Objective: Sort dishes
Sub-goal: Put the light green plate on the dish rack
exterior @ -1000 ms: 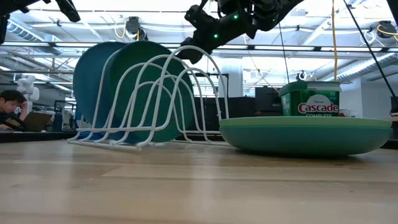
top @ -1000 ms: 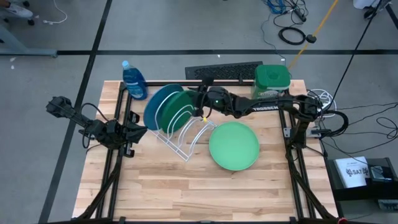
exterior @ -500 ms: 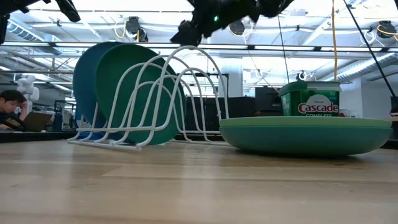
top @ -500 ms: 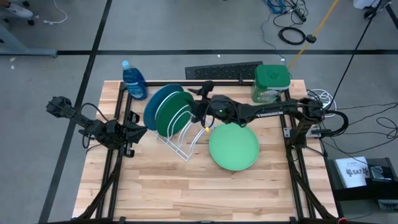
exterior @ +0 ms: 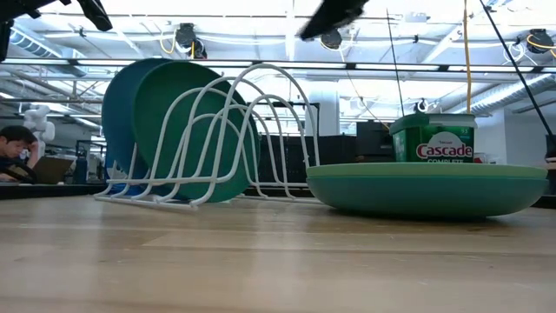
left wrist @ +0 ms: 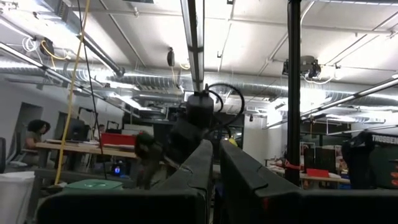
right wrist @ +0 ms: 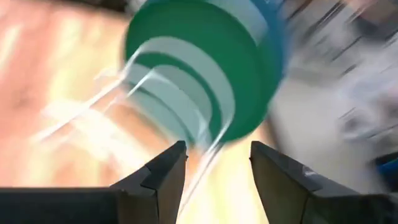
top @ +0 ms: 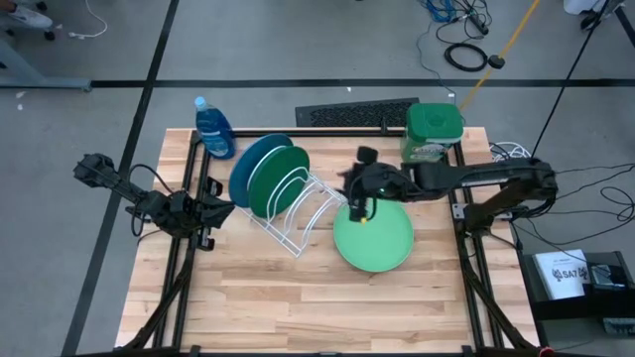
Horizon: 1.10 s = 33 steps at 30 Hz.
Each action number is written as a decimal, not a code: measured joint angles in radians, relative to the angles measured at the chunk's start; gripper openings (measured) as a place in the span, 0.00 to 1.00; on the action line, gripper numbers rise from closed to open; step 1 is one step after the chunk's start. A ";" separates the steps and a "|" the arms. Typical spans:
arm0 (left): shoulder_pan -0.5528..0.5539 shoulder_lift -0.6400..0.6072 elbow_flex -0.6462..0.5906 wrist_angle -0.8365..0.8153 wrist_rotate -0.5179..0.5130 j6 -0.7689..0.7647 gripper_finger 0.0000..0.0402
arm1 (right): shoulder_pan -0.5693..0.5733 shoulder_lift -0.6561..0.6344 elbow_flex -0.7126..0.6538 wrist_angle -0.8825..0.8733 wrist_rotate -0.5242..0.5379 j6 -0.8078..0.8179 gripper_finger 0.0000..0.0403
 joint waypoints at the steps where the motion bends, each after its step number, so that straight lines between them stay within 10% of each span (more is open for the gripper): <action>1: 0.000 0.000 0.000 0.000 -0.001 0.000 0.08 | 0.002 -0.012 0.000 -0.069 -0.040 0.061 0.43; 11: 0.000 0.000 0.000 -0.008 -0.004 0.000 0.08 | 0.040 0.018 -0.010 -0.412 -0.189 0.277 0.43; 33: 0.000 0.000 0.000 -0.011 -0.004 -0.002 0.08 | -0.362 0.019 -0.368 -0.111 -0.428 0.031 0.43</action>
